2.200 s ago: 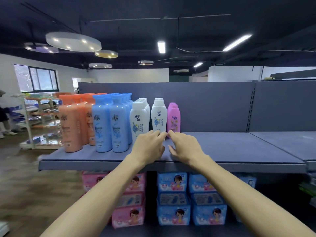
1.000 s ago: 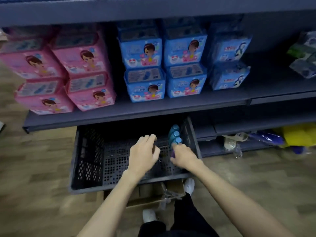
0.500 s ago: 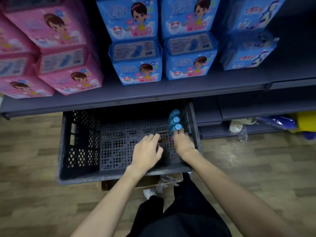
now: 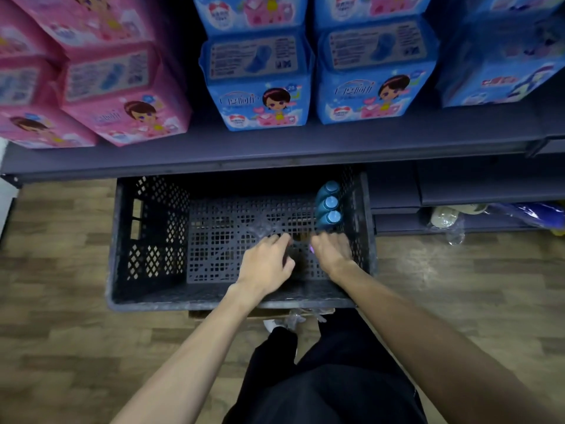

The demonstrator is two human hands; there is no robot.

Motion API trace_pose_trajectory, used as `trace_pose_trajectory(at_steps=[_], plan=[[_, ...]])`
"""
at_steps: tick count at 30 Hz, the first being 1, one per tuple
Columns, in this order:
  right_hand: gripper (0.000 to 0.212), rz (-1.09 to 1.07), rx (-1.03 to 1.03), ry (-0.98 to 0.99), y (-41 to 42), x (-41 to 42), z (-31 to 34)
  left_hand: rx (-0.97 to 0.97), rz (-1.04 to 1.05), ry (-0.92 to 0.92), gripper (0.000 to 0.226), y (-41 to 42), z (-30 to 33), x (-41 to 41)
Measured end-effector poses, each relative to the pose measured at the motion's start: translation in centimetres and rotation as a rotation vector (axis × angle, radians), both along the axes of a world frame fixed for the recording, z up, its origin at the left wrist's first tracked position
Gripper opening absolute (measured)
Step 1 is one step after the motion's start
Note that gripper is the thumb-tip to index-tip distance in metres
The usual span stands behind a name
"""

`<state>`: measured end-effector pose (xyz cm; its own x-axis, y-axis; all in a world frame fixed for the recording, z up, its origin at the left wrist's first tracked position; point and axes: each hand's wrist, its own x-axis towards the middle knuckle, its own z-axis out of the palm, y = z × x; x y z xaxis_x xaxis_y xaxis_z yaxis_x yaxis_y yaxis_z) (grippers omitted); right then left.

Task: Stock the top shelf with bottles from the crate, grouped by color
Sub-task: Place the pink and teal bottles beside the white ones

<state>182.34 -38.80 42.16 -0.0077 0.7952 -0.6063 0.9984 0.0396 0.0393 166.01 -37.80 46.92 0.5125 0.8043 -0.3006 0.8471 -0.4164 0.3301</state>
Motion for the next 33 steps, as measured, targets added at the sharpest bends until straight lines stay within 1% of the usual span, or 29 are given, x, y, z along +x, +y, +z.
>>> trace_pose_trajectory(at_steps=[4,10,12,15,18,21,25,28,33], plan=[[0.027,-0.037,0.09,0.046,0.0,0.4,-0.3,-0.037,-0.002,0.045,0.025,1.1,-0.4,-0.6],[0.026,-0.097,0.14,0.122,0.2,0.0,1.0,-0.005,0.019,0.023,0.029,1.0,-0.2,-1.9],[0.024,-0.156,0.204,0.235,-0.1,0.1,1.8,0.007,0.018,0.027,0.031,1.1,0.1,-2.5],[0.032,-0.29,0.285,0.446,-0.5,0.3,3.9,0.041,0.016,0.027,0.038,1.4,1.3,-3.1],[0.036,-0.349,0.384,0.582,-0.8,0.2,6.4,0.092,0.002,0.016,0.041,2.0,3.1,-2.9],[0.038,-0.298,0.498,0.666,-0.9,0.0,9.4,0.151,-0.028,-0.057,0.038,2.7,5.1,-2.5],[0.041,-0.158,0.699,0.625,-1.1,-0.5,13.6,0.242,-0.057,-0.144,0.039,3.4,8.1,-2.6],[0.045,-0.179,0.775,0.675,-0.9,-1.1,16.9,0.322,-0.084,-0.177,0.039,4.1,10.7,-3.2],[0.043,-0.18,0.91,0.717,-0.1,-2.4,22.0,0.475,-0.115,-0.243,0.039,5.3,15.4,-4.3]])
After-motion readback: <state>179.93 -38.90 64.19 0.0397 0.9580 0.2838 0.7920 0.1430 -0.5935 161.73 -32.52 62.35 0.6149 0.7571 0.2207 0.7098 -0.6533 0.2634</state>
